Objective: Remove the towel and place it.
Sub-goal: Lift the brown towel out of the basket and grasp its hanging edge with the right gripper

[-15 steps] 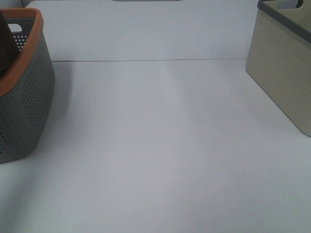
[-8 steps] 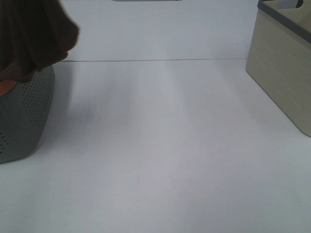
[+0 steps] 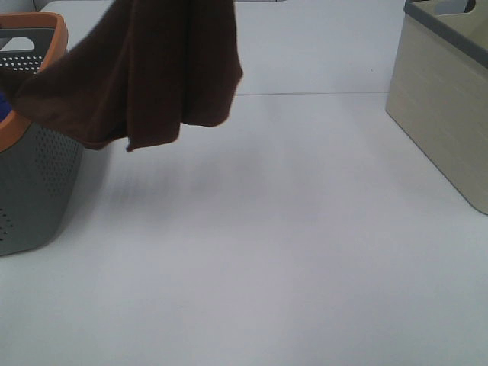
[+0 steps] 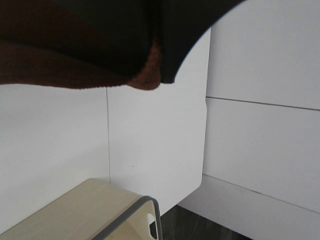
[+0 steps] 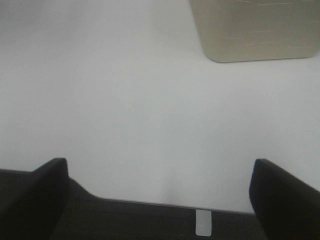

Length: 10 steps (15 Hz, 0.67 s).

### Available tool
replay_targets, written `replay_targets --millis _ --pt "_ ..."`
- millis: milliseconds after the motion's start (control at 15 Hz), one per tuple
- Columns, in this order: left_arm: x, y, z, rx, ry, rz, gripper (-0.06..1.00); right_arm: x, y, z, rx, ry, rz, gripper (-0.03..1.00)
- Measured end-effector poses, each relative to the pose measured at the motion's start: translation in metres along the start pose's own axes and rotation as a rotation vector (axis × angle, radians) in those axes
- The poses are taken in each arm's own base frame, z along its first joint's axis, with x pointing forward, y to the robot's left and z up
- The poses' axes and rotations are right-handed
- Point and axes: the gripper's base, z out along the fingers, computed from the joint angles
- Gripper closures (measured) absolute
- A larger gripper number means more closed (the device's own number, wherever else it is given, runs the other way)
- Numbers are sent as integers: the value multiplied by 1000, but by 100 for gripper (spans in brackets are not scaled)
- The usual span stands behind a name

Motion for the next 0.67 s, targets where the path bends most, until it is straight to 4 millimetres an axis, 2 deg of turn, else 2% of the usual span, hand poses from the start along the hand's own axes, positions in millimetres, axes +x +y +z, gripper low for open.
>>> replay_targets --millis 133,267,467,667 --pt "-10 -11 24 17 -28 14 94 -16 6 11 -96 6 -39 11" --pt "-11 -21 46 55 -26 10 94 -38 14 28 -217 -42 -33 11" --pt "-11 -24 60 45 -35 -5 94 -57 17 49 -285 -95 -33 11" --pt "-14 -27 69 33 -57 -12 94 -68 17 68 -319 -100 -41 11"
